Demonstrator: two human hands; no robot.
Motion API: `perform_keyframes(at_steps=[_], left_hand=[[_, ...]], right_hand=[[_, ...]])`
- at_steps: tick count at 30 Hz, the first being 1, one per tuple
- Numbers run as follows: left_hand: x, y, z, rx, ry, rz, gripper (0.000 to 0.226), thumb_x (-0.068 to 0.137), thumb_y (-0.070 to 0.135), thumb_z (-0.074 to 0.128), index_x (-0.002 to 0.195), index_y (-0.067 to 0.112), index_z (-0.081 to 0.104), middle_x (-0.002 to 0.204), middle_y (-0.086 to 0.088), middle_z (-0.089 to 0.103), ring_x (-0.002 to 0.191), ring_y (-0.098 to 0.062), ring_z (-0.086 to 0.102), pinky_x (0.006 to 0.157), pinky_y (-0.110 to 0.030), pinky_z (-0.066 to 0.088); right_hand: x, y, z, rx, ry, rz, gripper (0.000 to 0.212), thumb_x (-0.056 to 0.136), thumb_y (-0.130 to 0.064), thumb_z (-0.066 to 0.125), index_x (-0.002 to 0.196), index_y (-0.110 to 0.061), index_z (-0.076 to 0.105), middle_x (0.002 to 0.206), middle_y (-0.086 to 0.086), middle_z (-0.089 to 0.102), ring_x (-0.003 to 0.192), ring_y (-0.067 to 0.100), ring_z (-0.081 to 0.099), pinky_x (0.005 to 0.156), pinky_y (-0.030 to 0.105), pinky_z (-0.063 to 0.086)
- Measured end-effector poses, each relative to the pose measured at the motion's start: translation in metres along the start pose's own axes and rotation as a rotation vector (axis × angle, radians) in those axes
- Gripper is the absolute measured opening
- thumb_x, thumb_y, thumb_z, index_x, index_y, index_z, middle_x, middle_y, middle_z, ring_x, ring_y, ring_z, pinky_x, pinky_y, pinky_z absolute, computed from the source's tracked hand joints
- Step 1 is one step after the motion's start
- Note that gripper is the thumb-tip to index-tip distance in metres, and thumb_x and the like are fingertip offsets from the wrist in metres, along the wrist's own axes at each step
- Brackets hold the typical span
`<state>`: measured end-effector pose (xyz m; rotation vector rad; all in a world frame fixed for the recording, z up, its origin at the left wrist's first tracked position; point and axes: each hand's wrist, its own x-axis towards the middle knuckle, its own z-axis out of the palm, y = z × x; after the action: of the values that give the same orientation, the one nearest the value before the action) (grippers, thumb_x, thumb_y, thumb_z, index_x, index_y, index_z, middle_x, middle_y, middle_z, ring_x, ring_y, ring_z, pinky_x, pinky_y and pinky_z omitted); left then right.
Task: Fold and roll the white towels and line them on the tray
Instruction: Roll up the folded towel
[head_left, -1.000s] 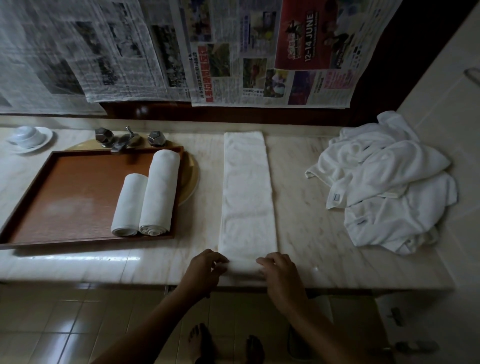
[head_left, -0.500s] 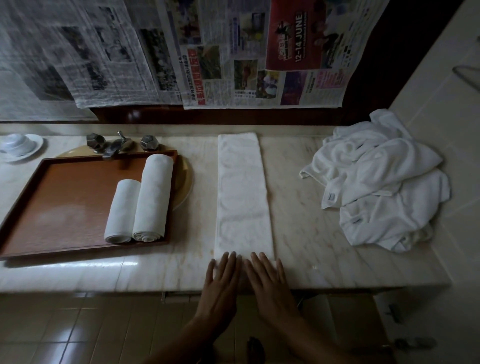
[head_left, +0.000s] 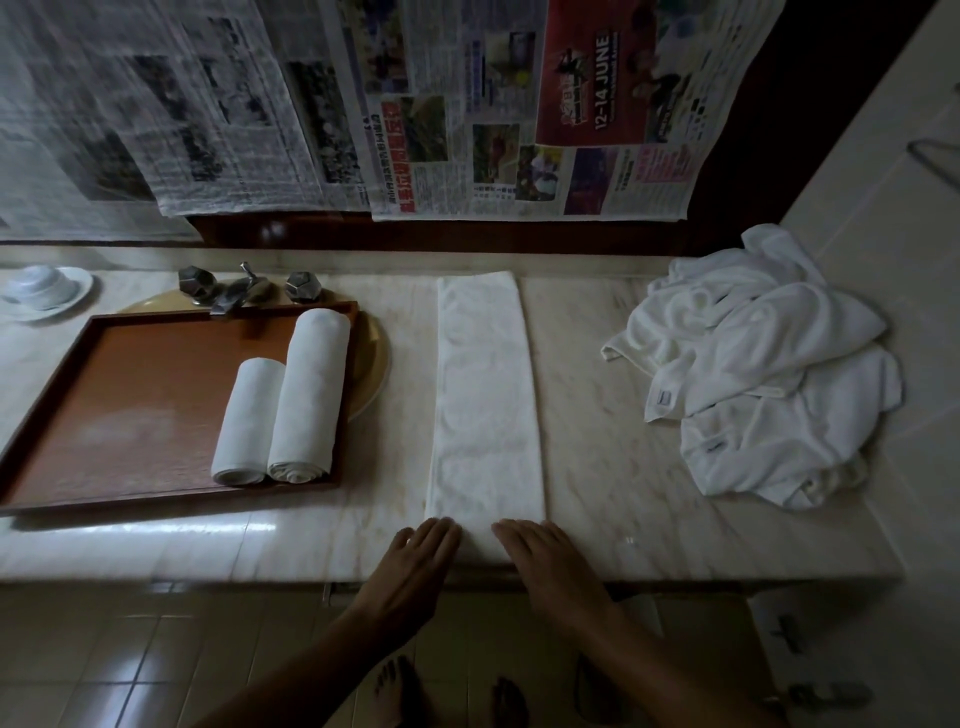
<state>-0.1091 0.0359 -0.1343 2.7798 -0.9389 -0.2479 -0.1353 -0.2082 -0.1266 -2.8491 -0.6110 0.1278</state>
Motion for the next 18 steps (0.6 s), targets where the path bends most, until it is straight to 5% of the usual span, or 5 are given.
perform_keyframes(at_steps=[3,6,12,15,18], left_hand=[[-0.01,-0.003,0.003,-0.138,-0.018,-0.006,0.052,0.093,0.017,0.06,0.143,0.021,0.045,0.143,-0.001,0.044,0.108,-0.01,0.056,0.091,-0.023,0.051],[-0.013,-0.002,-0.003,-0.215,0.018,-0.033,0.037,0.097,0.021,0.054,0.133,0.026,0.053,0.128,0.005,0.042,0.091,-0.002,0.043,0.077,-0.015,0.038],[0.001,-0.014,-0.009,-0.285,0.013,-0.119,0.038,0.095,0.035,0.049,0.132,0.032,0.055,0.125,0.011,0.05,0.107,-0.006,0.043,0.09,-0.029,0.046],[0.003,-0.014,-0.016,-0.533,0.092,-0.254,0.021,0.096,0.036,0.064,0.113,0.039,0.052,0.11,0.015,0.058,0.096,-0.006,0.058,0.079,-0.029,0.053],[0.007,-0.009,-0.025,-0.686,0.097,-0.408,0.009,0.099,0.029,0.065,0.104,0.031,0.059,0.101,0.007,0.062,0.078,-0.013,0.065,0.058,-0.016,0.051]], right_hand=[[-0.01,0.004,0.007,0.09,-0.009,0.019,0.073,0.072,-0.002,0.081,0.139,-0.019,0.057,0.137,0.003,0.062,0.122,0.02,0.062,0.097,0.037,0.057],[-0.013,0.008,0.007,0.16,-0.014,0.018,0.056,0.092,-0.004,0.063,0.144,-0.021,0.051,0.141,0.003,0.05,0.12,0.02,0.056,0.093,0.034,0.056],[-0.002,0.014,-0.015,0.324,-0.023,0.152,0.04,0.1,-0.024,0.062,0.138,-0.029,0.055,0.134,-0.007,0.056,0.121,0.013,0.052,0.1,0.033,0.048],[0.0,0.017,-0.015,0.378,0.003,0.194,0.031,0.099,-0.025,0.063,0.129,-0.033,0.061,0.128,-0.008,0.061,0.118,0.015,0.055,0.097,0.034,0.049],[-0.003,0.009,-0.002,0.258,0.104,0.178,0.042,0.088,-0.006,0.071,0.125,-0.025,0.067,0.128,-0.001,0.063,0.117,0.022,0.058,0.094,0.041,0.054]])
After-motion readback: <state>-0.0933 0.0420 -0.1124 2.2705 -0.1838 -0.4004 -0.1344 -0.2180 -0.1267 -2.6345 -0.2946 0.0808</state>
